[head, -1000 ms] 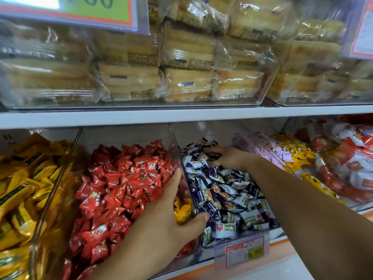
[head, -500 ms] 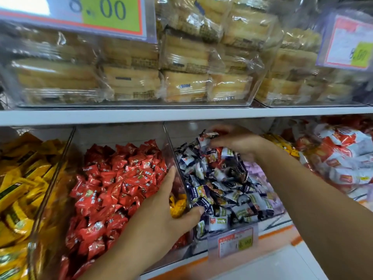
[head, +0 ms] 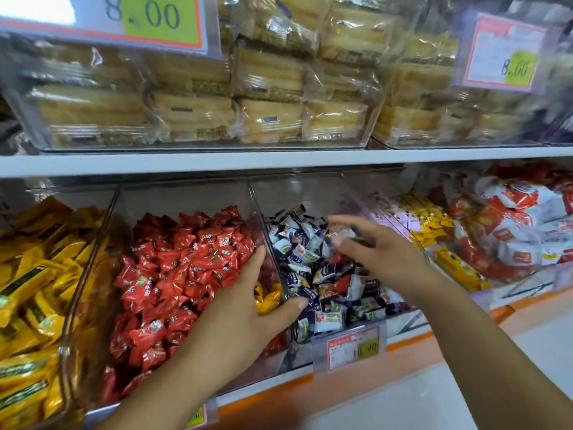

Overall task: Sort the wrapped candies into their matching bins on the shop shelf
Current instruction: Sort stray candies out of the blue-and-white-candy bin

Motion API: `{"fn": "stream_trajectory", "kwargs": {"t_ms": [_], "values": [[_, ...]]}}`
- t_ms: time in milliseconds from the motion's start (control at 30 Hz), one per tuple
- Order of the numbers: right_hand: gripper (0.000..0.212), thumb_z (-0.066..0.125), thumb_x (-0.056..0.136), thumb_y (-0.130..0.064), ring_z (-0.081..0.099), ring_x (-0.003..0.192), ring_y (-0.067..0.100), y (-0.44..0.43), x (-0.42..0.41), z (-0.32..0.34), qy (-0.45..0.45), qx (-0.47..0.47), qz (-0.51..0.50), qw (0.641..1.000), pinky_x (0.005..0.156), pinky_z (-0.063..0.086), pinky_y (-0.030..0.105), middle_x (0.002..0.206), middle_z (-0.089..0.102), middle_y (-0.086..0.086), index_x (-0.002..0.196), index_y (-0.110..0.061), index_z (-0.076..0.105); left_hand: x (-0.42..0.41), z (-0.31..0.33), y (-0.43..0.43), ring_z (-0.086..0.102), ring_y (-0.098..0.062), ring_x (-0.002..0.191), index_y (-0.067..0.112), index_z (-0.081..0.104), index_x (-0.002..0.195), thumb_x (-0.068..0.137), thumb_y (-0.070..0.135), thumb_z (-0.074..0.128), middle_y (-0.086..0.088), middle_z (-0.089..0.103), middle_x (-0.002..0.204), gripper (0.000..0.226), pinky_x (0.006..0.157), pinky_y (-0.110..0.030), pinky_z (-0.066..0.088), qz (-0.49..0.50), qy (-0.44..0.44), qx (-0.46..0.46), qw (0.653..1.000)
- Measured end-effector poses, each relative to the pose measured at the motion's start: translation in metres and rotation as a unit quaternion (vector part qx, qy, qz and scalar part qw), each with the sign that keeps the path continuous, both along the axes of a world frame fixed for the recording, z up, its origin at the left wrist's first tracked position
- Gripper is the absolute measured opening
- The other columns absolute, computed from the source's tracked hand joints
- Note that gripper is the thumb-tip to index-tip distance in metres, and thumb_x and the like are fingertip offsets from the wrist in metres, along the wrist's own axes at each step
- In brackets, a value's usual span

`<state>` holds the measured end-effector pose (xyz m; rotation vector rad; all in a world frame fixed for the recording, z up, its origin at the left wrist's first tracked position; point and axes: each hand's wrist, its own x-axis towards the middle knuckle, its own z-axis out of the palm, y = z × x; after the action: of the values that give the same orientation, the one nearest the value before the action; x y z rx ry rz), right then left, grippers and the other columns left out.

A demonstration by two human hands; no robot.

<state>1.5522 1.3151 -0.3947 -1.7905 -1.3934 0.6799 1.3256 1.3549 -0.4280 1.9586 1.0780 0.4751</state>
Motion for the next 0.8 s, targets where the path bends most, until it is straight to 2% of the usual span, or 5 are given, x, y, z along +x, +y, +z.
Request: {"fn": "stream_trajectory", "kwargs": {"t_ms": [333,433,500,667,800], "values": [[0.025,0.063,0.092,-0.023,0.053,0.095,-0.02,-0.005,0.023,0.012,-0.116,-0.029,0.046,0.992,0.07,0.041,-0.002,0.103,0.059,-0.033,0.103,-0.045,0.066,0.001,0.005,-0.004,0.043,-0.028,0.122,0.053,-0.001,0.148,0.061,0.075,0.05,-0.015,0.046,0.14,0.103,0.101,-0.036,0.041,0.021,0.026,-0.013,0.999],[0.03,0.068,0.088,-0.028,0.048,0.1,-0.008,-0.004,0.018,0.002,-0.197,-0.075,0.082,0.974,0.075,0.033,-0.005,0.106,0.055,-0.026,0.114,-0.043,0.063,0.002,0.004,-0.002,0.06,0.012,0.09,0.058,-0.002,0.145,0.061,0.076,0.05,0.024,0.053,0.126,0.1,0.079,-0.012,0.047,0.017,0.013,-0.007,1.0],[0.029,0.069,0.088,-0.027,0.044,0.1,-0.001,-0.002,0.017,-0.004,-0.221,-0.066,0.058,0.971,0.075,0.03,-0.005,0.103,0.054,-0.02,0.113,-0.041,0.064,0.002,0.004,-0.002,0.057,0.008,0.059,0.06,-0.004,0.143,0.062,0.076,0.05,0.038,0.041,0.105,0.099,0.061,-0.012,0.045,0.015,0.017,-0.003,1.0],[0.025,0.064,0.091,-0.023,0.052,0.094,-0.002,-0.018,0.015,0.015,-0.178,0.035,0.024,0.983,0.079,0.041,0.008,0.096,0.056,-0.018,0.093,-0.048,0.062,-0.001,0.002,-0.003,0.056,0.007,0.077,0.065,-0.009,0.138,0.06,0.079,0.047,0.031,0.049,0.099,0.097,0.066,-0.013,0.044,0.005,0.024,0.013,1.0],[0.017,0.066,0.089,-0.029,0.052,0.085,-0.009,-0.04,0.007,0.022,-0.187,-0.041,0.093,0.977,0.07,0.04,0.005,0.092,0.054,-0.022,0.096,-0.044,0.065,-0.005,-0.002,-0.001,0.04,0.009,0.086,0.062,-0.009,0.142,0.062,0.079,0.047,0.024,0.044,0.116,0.099,0.074,-0.01,0.037,-0.011,0.045,0.012,0.999]]}}
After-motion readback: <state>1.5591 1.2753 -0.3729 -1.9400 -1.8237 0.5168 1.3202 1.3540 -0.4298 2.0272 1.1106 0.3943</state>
